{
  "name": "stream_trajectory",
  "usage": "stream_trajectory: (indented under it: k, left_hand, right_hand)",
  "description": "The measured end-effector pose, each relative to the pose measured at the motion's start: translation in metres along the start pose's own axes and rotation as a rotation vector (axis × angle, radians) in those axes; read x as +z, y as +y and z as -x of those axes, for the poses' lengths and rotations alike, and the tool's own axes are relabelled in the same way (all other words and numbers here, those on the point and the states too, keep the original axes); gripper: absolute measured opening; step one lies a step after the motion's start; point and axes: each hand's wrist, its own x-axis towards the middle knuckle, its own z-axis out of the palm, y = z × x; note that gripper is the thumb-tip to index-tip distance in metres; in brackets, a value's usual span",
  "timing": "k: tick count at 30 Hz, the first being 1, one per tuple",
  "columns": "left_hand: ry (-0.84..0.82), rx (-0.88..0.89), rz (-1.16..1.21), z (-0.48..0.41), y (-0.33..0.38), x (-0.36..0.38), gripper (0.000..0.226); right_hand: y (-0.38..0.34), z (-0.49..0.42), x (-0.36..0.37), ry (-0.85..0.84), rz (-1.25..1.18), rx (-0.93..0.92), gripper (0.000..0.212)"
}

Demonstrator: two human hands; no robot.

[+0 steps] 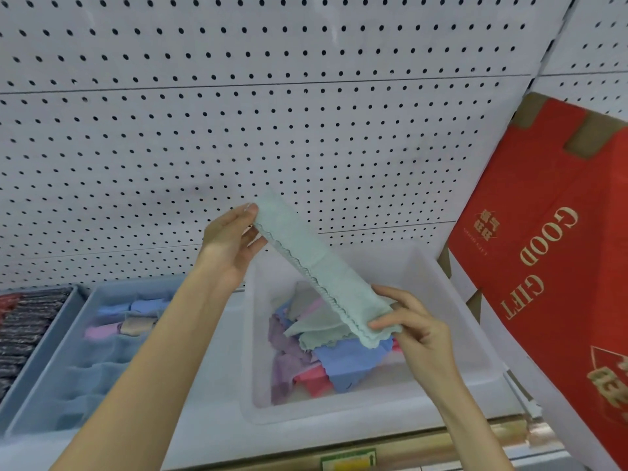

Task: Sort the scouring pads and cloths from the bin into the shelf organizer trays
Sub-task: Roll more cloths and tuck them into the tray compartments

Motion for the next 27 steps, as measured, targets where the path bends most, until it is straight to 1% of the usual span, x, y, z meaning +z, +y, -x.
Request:
stream_trajectory:
  k: [1,4,7,9,11,12,13,15,16,17,18,19,20,21,24,27]
  left_hand:
    - [-0.017,-0.010,0.003,-0.002,-0.003,0.001,0.010]
    - [-0.073,0.000,-0.017,-0.001,-0.007,0.008,0.016]
    - [-0.118,0.042,-0.066,0.004,-0.005,0.019,0.017]
    - [-0.170,0.090,-0.108,0.008,0.000,0.027,0.016]
    - [-0.265,0.138,-0.152,0.016,0.009,0.037,0.014]
    - [-0.334,0.158,-0.177,0.021,0.014,0.042,0.012]
    - [-0.413,0.177,-0.213,0.028,0.019,0.047,0.011]
    - [-0.568,0.212,-0.323,0.040,0.029,0.057,0.012]
    - [-0.636,0.233,-0.388,0.045,0.034,0.061,0.012]
    - [-0.695,0.260,-0.457,0.048,0.038,0.066,0.012]
    - [-0.739,0.289,-0.522,0.050,0.043,0.070,0.012]
    - [-0.768,0.315,-0.574,0.052,0.048,0.073,0.012]
    - [-0.786,0.335,-0.606,0.052,0.053,0.076,0.012]
    - [-0.796,0.350,-0.621,0.052,0.058,0.077,0.012]
    - [-0.794,0.381,-0.617,0.049,0.070,0.077,0.011]
    - [-0.755,0.404,-0.549,0.046,0.077,0.074,0.012]
  right_hand:
    - [0.000,0.002,-0.001,-0.028,0.016,0.011,0.036]
    - [-0.002,0.010,-0.006,-0.126,0.085,0.030,0.036]
    - [-0.005,0.016,-0.012,-0.188,0.248,-0.006,0.048]
    - [-0.008,0.018,-0.016,-0.264,0.350,0.021,0.050]
    - [-0.014,0.019,-0.025,-0.385,0.426,0.108,0.049]
    - [-0.019,0.016,-0.030,-0.410,0.418,0.147,0.047]
    - [-0.028,0.010,-0.034,-0.388,0.363,0.169,0.041]
    - [-0.054,-0.010,-0.033,-0.200,0.222,0.143,0.022]
    - [-0.067,-0.026,-0.027,-0.120,0.201,0.099,0.026]
    - [-0.079,-0.042,-0.020,-0.110,0.189,0.057,0.035]
    - [-0.088,-0.059,-0.011,-0.153,0.157,0.041,0.040]
    - [-0.098,-0.074,0.001,-0.222,0.107,0.055,0.037]
    - [-0.103,-0.087,0.010,-0.277,0.073,0.085,0.028]
    - [-0.109,-0.096,0.019,-0.298,0.056,0.113,0.019]
    - [-0.106,-0.108,0.025,-0.283,0.038,0.138,0.010]
    - [-0.097,-0.103,0.026,-0.295,0.008,0.170,0.008]
